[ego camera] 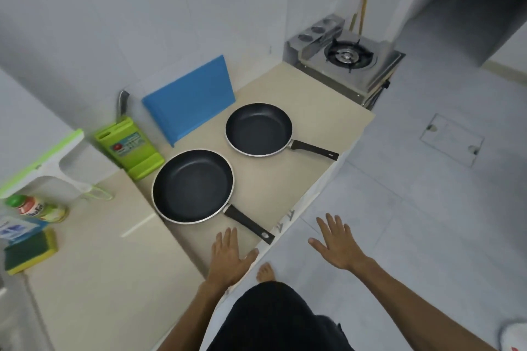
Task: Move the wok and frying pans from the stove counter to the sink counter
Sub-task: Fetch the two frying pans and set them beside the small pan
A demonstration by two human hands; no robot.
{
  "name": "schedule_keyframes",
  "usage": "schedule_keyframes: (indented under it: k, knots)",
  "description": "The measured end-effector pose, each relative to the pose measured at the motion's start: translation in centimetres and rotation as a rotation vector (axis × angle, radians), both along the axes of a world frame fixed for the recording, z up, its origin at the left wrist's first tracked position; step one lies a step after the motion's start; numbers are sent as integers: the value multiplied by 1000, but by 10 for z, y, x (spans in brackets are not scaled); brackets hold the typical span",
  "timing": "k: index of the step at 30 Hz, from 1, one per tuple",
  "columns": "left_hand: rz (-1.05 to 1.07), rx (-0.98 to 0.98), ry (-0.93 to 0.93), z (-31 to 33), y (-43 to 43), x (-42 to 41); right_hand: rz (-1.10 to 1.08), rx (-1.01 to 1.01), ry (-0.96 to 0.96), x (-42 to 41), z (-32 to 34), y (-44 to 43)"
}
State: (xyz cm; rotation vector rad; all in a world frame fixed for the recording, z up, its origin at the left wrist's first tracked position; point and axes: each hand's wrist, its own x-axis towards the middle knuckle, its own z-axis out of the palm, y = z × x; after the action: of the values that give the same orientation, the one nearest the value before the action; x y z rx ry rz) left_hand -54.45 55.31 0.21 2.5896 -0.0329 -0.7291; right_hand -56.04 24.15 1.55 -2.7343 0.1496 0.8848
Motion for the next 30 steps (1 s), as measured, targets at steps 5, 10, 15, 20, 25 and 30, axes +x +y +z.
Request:
schedule_keyframes:
  k: [5,10,15,20,25,30]
  knots:
    - [62,-6,8,5,-32,31,123,-37,8,70,-1,-28]
    - [152,6,40,2,-55,51,252,15,-31,142,-4,-37]
    - [370,5,52,-2,-85,63,393,71,-125,208,-9,-48]
    - [627,-137,3,-7,-120,69,475,65,-144,261,-15,-74]
    - [863,-124,25,-18,-137,82,380,122,-234,304,-27,-103]
    - [970,-109,-37,-38,-138,91,152,232,-72,335,-44,-112]
